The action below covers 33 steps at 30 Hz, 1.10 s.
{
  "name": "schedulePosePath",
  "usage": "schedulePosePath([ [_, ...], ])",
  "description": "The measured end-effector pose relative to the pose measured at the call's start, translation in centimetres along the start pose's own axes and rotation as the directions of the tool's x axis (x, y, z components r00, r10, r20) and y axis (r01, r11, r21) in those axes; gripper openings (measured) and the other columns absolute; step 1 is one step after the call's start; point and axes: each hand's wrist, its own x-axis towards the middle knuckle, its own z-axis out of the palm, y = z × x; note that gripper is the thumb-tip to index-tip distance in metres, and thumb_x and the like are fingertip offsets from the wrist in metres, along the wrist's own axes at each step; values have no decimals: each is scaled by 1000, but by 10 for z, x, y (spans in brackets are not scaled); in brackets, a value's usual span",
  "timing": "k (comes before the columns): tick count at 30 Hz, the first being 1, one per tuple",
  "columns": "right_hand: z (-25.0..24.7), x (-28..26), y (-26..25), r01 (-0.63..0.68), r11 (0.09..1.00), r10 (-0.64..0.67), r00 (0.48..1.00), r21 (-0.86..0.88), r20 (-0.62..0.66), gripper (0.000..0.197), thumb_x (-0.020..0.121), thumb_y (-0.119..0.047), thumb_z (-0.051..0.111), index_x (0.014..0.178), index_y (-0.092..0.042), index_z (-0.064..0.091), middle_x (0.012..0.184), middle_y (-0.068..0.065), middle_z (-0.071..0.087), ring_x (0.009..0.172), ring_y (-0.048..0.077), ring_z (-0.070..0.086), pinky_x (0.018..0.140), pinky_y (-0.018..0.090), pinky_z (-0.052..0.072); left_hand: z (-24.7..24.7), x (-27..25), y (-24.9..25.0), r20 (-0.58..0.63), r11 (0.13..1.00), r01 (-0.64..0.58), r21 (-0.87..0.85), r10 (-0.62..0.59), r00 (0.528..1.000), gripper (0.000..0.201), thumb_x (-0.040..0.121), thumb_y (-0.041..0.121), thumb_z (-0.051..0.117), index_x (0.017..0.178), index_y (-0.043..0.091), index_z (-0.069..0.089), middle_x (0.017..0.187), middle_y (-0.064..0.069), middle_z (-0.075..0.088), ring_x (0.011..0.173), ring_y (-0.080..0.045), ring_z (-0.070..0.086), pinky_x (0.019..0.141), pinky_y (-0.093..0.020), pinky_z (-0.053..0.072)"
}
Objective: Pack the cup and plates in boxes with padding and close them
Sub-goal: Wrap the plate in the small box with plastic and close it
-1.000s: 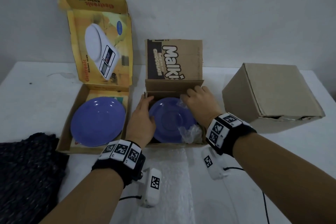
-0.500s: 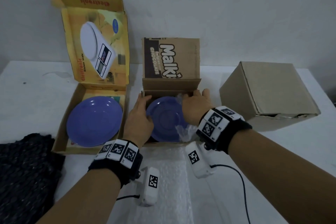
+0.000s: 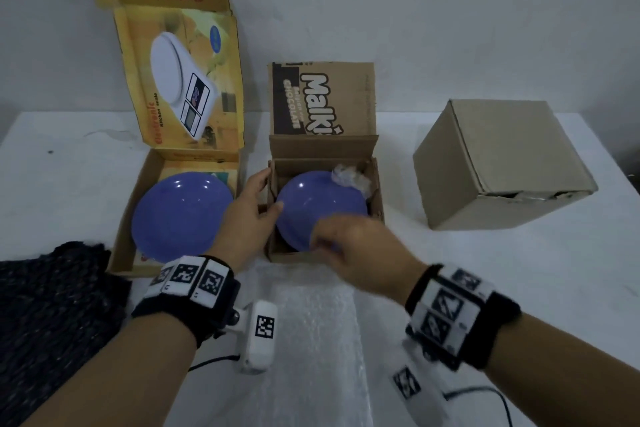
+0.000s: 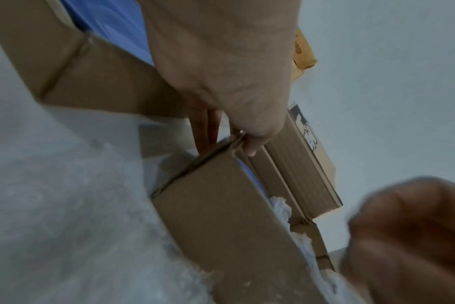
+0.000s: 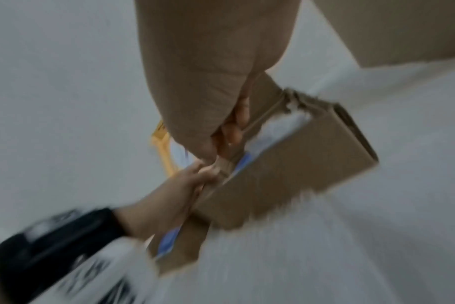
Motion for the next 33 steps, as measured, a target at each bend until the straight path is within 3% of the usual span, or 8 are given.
schedulePosePath([
  [3, 37, -28, -19, 57, 998, -39, 908, -30, 418, 54, 77, -43, 72, 121, -21, 53, 121, 5, 55, 103, 23, 52, 82, 38, 49, -5, -3, 1, 61, 1000, 7, -3, -7, 998, 63, 94, 26, 55, 148, 32, 23, 152, 2, 34, 140, -16, 31, 104, -29, 33],
  [5, 54, -34, -18, 160, 975, -57, 850, -154, 523, 65, 68, -49, 76, 123, -23, 52, 125, 9, 47, 105, 28, 46, 83, 39, 43, -5, -4, 4, 70, 1000, 4, 10, -5, 998, 64, 95, 27, 54, 149, 33, 21, 153, 2, 32, 140, -17, 30, 103, -29, 33],
  [12, 28, -40, -13, 83, 992, -107, 954, 98, 280, 16, 72, -20, 73, 73, -14, 58, 90, 6, 57, 83, 23, 53, 71, 36, 47, 0, -7, 0, 30, 999, -13, 40, 12, 999, 62, 96, 27, 51, 149, 36, 20, 147, 1, 42, 132, -24, 43, 98, -32, 39],
  [19, -18, -24, 10, -294, 908, 305, 952, 297, 9, 30, 90, -1, 43, 78, -27, 36, 64, -7, 44, 52, 13, 45, 53, 29, 38, 1, -9, 2, 17, 999, -22, 41, 21, 1000, 60, 96, 24, 50, 149, 33, 21, 144, 0, 46, 126, -23, 49, 94, -29, 40],
  [22, -31, -9, 19, -362, 801, 486, 859, 477, -163, 21, 90, -10, 53, 104, -21, 42, 84, 1, 54, 67, 15, 52, 62, 30, 43, 1, -10, 1, 16, 999, -24, 47, 24, 1000, 60, 97, 24, 49, 149, 35, 20, 137, -1, 54, 114, -25, 58, 85, -28, 45],
  [24, -38, -1, 23, -360, 701, 552, 821, 616, -149, 70, 74, -28, 78, 128, -27, 33, 122, 0, 46, 105, 13, 51, 87, 30, 46, 1, -10, 0, 18, 998, -24, 53, 23, 1000, 60, 97, 25, 48, 148, 36, 19, 133, -2, 56, 109, -24, 60, 83, -30, 47],
  [27, -42, 8, 28, -386, 813, 475, 872, 435, -115, 116, 59, -21, 89, 146, -25, 12, 139, -1, 25, 124, 10, 32, 102, 22, 32, 2, -10, -1, 17, 998, -15, 60, 14, 1000, 60, 97, 27, 48, 148, 39, 18, 126, -5, 61, 103, -24, 63, 83, -35, 52],
  [33, -33, 19, 32, -314, 925, 312, 949, -216, -43, 42, 87, -1, 49, 126, -15, 56, 118, 13, 61, 106, 32, 57, 91, 34, 44, 4, -11, 0, -11, 997, -23, 71, 24, 1000, 61, 96, 27, 49, 148, 38, 19, 116, -8, 66, 91, -23, 65, 77, -35, 54],
])
